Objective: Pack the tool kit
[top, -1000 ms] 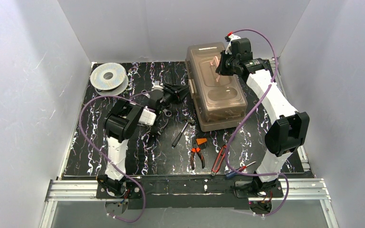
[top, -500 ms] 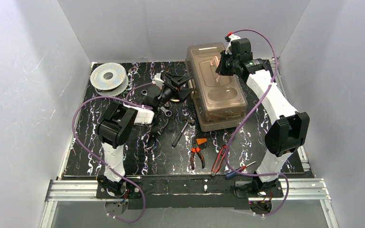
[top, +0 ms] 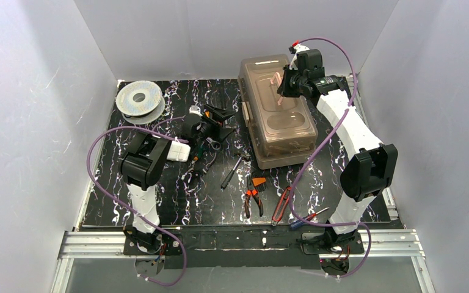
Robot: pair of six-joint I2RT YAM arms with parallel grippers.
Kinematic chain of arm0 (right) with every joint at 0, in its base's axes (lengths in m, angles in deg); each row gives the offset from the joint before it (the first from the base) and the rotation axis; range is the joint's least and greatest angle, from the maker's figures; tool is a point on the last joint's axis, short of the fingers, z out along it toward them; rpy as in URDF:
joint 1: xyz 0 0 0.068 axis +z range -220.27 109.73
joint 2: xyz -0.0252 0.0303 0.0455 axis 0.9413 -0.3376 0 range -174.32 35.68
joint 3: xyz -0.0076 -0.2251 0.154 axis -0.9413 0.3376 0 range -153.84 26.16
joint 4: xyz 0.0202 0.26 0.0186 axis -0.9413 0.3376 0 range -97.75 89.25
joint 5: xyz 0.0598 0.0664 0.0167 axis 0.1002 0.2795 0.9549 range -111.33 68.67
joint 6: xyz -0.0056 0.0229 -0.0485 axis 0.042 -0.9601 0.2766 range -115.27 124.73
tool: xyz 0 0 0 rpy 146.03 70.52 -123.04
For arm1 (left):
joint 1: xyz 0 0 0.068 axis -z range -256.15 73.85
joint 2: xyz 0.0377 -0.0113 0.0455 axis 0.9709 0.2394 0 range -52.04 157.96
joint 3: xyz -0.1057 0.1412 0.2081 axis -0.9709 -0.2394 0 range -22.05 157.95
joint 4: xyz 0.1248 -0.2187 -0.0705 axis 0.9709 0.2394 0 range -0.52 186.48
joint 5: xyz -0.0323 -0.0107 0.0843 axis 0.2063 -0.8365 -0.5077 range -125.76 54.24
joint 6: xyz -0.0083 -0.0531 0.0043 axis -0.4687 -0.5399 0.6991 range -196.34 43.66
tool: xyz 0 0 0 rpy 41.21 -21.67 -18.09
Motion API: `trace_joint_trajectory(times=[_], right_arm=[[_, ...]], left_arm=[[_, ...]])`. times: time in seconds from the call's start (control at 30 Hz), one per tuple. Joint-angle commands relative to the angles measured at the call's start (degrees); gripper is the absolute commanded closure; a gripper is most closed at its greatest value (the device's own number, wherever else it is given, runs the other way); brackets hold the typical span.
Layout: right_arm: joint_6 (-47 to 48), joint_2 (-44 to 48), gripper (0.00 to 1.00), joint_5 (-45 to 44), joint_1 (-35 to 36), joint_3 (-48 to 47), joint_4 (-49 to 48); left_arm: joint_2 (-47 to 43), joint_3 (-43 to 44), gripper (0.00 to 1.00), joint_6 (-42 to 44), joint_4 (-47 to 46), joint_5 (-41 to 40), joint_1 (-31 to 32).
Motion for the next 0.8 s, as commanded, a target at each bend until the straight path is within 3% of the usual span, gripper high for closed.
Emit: trace_joint_trajectory(times=[0.0, 0.17, 0.33, 0.67, 0.77], right_arm=[[0.02, -0.84, 0.99, 1.82, 1.1, 1.34, 3.57], [-0.04, -0.98, 0.99, 2.49, 1.11, 1.4, 3.34], [0.04, -1.18, 0.99, 2.39, 1.09, 1.1, 3.5], [0.42, -1.77, 0.99, 2.32, 1.02, -0.48, 4.38], [0.47, -1.89, 0.99, 2.45, 1.02, -0.77, 4.48]], left_arm=[[-1.69, 1.9, 0.02, 3.57, 6.03, 0.84, -0.32], [6.65, 4.84, 0.02, -4.79, -5.53, 3.9, 0.32], [10.53, 7.08, 0.02, -7.82, -13.03, 4.88, 1.0], [14.42, 13.29, 0.02, -8.89, -16.74, 6.76, 3.12], [14.51, 13.88, 0.08, -8.08, -14.57, 7.03, 3.61]])
